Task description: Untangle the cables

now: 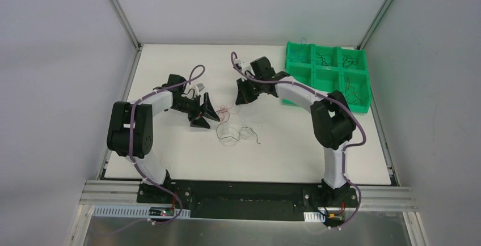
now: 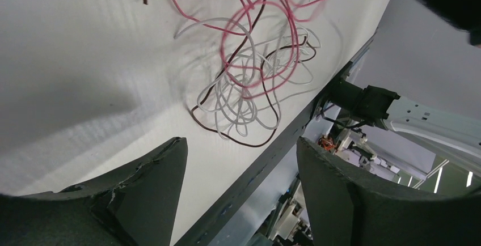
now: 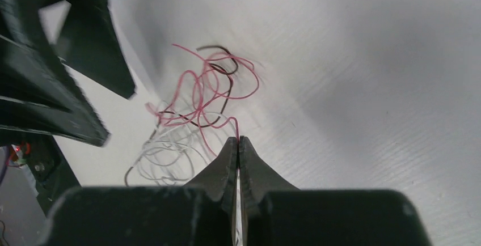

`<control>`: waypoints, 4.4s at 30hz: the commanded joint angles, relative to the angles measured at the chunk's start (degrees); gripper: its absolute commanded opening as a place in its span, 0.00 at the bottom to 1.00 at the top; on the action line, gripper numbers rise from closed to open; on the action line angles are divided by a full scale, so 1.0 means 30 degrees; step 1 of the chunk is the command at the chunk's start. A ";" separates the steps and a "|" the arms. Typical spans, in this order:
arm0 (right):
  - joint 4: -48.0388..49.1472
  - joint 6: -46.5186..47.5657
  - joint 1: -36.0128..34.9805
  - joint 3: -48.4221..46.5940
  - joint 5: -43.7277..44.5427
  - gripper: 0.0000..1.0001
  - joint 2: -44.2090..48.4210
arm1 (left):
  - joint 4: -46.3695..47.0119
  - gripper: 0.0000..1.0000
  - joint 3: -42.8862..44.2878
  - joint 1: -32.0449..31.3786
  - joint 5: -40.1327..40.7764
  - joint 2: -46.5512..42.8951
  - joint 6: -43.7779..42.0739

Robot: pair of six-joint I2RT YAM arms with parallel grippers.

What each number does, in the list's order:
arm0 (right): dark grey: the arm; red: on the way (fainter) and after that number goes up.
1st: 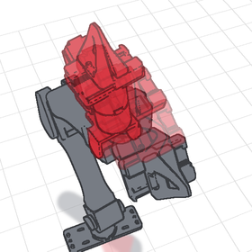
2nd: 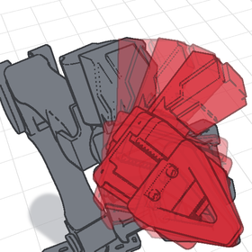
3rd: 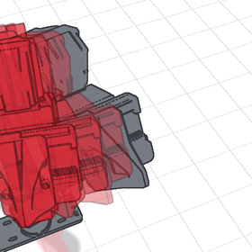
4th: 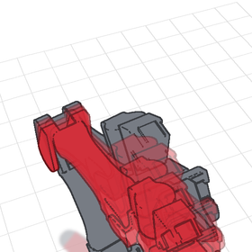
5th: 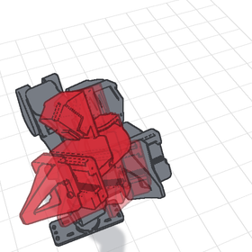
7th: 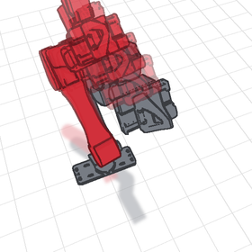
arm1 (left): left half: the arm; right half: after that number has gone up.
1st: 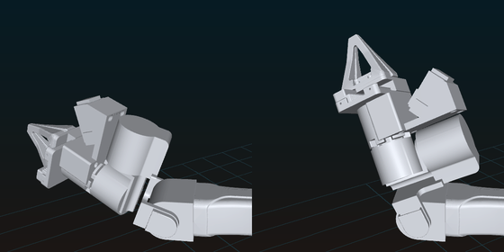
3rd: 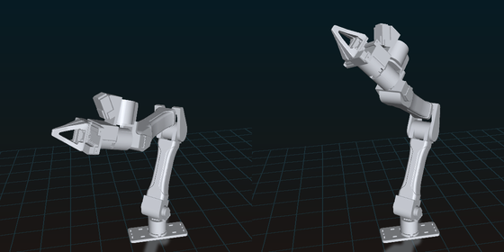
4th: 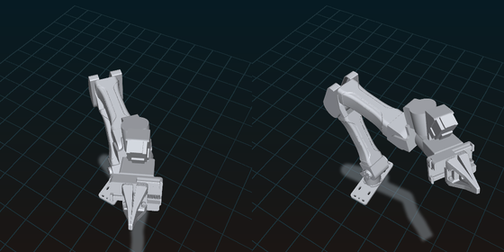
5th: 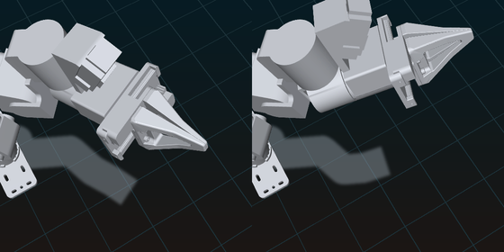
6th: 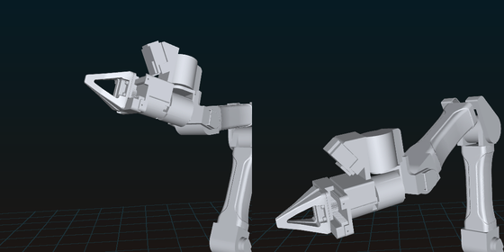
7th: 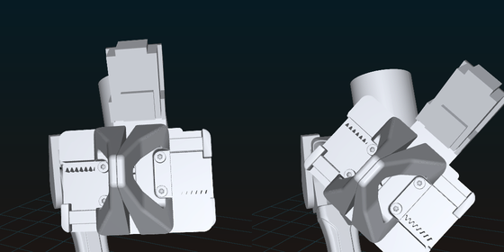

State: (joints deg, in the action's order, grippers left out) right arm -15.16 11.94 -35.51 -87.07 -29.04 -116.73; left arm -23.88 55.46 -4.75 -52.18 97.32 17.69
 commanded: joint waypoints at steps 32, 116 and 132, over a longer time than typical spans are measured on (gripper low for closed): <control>-0.3142 -0.2707 0.6381 -0.4699 0.1964 0.00 0.9034 | -0.7784 0.00 0.1644 0.4219 0.6573 0.0521 -0.4741; -0.1285 -0.0445 1.7094 0.0421 0.1933 0.00 1.2605 | -0.9765 0.73 0.6045 0.5890 0.0340 -0.4518 -1.2186; -0.0185 0.3302 1.4888 0.2049 0.4943 0.00 0.7695 | -0.9692 0.73 0.5763 0.5800 0.0798 -0.4781 -1.1505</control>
State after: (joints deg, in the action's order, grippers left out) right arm -18.26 17.80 10.81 -79.68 -18.46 -89.30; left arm -52.86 71.96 13.41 -49.23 85.76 -17.28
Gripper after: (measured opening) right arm 0.007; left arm 0.730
